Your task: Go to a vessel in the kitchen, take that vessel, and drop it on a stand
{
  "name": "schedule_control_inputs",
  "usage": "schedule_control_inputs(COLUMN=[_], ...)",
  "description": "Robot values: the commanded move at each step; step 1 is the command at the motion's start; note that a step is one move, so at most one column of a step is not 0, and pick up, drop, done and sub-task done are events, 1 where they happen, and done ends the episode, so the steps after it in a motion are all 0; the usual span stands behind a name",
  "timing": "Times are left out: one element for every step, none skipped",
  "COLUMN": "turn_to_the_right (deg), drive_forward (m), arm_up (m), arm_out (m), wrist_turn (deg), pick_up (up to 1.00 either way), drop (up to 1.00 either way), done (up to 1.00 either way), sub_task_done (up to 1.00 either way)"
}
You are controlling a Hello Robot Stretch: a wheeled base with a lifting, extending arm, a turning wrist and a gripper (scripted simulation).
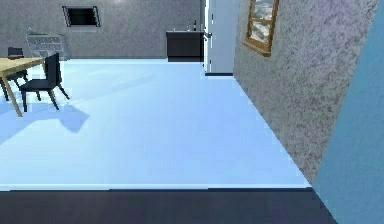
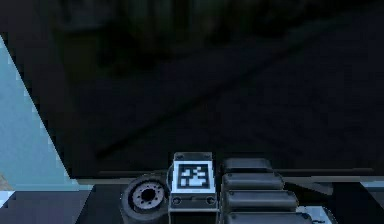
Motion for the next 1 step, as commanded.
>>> schedule_control_inputs(turn_to_the_right=[0.0], drive_forward=[0.00], arm_up=[0.00], arm_out=[0.32], wrist_turn=[0.0], pick_up=[0.00], drop=[0.00], done=[0.00], sub_task_done=[0.00])
